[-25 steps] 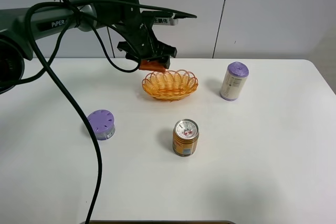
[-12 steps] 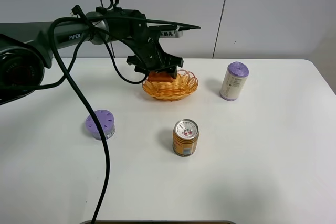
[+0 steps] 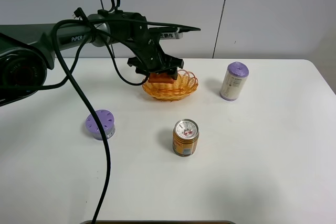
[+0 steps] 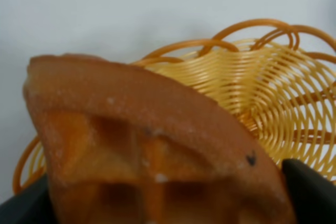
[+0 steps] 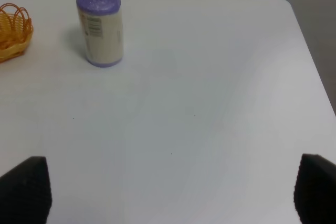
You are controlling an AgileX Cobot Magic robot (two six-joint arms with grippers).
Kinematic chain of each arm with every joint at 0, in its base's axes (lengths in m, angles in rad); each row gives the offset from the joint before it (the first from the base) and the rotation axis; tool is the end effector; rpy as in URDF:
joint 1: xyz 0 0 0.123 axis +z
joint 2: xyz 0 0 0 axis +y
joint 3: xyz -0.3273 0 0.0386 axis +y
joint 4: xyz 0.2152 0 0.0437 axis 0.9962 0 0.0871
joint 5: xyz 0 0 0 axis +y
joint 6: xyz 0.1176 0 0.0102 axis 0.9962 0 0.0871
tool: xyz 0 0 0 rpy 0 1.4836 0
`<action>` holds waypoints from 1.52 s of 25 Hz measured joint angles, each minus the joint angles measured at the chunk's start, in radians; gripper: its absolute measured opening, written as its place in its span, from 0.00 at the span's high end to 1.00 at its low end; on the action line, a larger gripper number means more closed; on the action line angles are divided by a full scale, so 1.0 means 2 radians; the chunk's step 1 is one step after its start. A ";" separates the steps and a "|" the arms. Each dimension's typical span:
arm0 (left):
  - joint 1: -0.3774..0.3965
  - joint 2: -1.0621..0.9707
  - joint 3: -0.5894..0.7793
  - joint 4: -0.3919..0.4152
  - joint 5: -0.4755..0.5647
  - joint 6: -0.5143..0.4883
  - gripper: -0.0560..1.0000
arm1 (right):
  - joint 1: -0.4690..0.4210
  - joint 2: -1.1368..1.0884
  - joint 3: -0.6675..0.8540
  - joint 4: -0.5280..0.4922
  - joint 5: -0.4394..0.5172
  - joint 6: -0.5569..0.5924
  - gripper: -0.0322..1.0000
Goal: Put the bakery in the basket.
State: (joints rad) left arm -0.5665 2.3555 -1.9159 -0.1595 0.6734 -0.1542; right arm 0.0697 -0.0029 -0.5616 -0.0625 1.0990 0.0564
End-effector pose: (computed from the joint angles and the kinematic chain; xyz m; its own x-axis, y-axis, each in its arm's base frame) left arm 0.4438 -0.2961 0.1752 -0.8502 0.2157 -0.4802 0.3573 0.9064 -0.2255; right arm -0.0621 -0.0109 0.2617 -0.4311 -0.0021 -0.9023 -0.0074 1.0000 0.0012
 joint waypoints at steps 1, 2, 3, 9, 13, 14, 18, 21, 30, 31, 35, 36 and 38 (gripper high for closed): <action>0.000 0.000 0.000 0.000 0.000 0.000 0.26 | 0.000 0.000 0.000 0.000 0.000 0.000 0.08; 0.000 0.000 0.000 -0.002 0.000 0.000 0.26 | 0.000 0.000 0.000 0.000 0.000 0.000 0.08; 0.000 0.000 0.000 -0.004 0.000 -0.001 0.26 | 0.000 0.000 0.000 0.000 0.000 0.000 0.08; 0.000 0.000 0.000 -0.025 0.000 -0.001 0.09 | 0.000 0.000 0.000 0.000 0.000 0.000 0.08; 0.000 0.000 0.000 -0.041 0.000 -0.001 0.02 | 0.000 0.000 0.000 0.000 0.000 0.000 0.08; 0.000 0.000 0.000 -0.045 0.000 -0.001 0.02 | 0.000 0.000 0.000 0.000 0.000 0.000 0.08; 0.000 -0.007 0.000 -0.048 0.004 -0.001 0.01 | 0.000 0.000 0.000 0.000 0.000 0.000 0.08; 0.003 -0.027 0.000 -0.041 0.011 -0.001 0.01 | 0.000 0.000 0.000 0.000 0.000 0.000 0.08; 0.043 -0.096 0.000 0.002 0.119 0.000 0.01 | 0.000 0.000 0.000 0.000 0.000 0.000 0.08; 0.049 -0.104 0.000 0.007 0.136 0.003 0.01 | 0.000 0.000 0.000 0.000 0.000 0.000 0.08; 0.072 -0.135 0.000 0.031 0.206 0.038 0.01 | 0.000 0.000 0.000 0.000 0.000 0.000 0.08; 0.078 -0.143 0.000 0.032 0.220 0.047 0.01 | 0.000 0.000 0.000 0.000 0.000 0.000 0.08; 0.094 -0.158 0.000 0.034 0.244 0.069 0.01 | 0.000 0.000 0.000 0.000 0.000 0.000 0.08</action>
State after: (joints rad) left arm -0.3790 2.0396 -1.9159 -0.0911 1.1608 -0.0171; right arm 0.0697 -0.0029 -0.5616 -0.0625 1.0990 0.0564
